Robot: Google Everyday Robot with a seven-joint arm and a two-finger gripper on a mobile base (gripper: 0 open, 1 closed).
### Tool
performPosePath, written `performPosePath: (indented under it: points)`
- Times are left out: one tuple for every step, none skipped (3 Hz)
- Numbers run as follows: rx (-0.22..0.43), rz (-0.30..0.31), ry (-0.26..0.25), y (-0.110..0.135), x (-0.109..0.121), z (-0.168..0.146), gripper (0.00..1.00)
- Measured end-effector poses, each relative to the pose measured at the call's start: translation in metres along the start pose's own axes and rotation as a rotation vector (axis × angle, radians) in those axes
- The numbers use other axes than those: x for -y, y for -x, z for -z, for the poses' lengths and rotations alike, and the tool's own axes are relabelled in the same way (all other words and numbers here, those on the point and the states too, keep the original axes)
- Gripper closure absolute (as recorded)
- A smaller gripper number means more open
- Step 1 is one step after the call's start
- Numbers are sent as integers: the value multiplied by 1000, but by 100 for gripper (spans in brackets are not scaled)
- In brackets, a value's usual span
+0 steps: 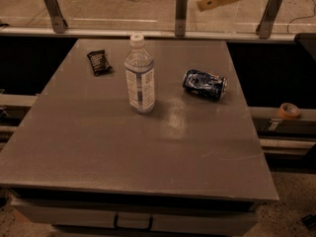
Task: Place blue plastic bottle upright
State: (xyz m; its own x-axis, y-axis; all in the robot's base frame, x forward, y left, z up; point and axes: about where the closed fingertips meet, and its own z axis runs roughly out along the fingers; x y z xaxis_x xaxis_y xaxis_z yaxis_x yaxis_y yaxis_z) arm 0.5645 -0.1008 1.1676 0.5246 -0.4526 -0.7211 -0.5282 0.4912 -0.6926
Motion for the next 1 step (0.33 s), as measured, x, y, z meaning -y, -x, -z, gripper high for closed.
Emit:
performPosePath:
  points:
    - [16,12,-61,15,31,16,0]
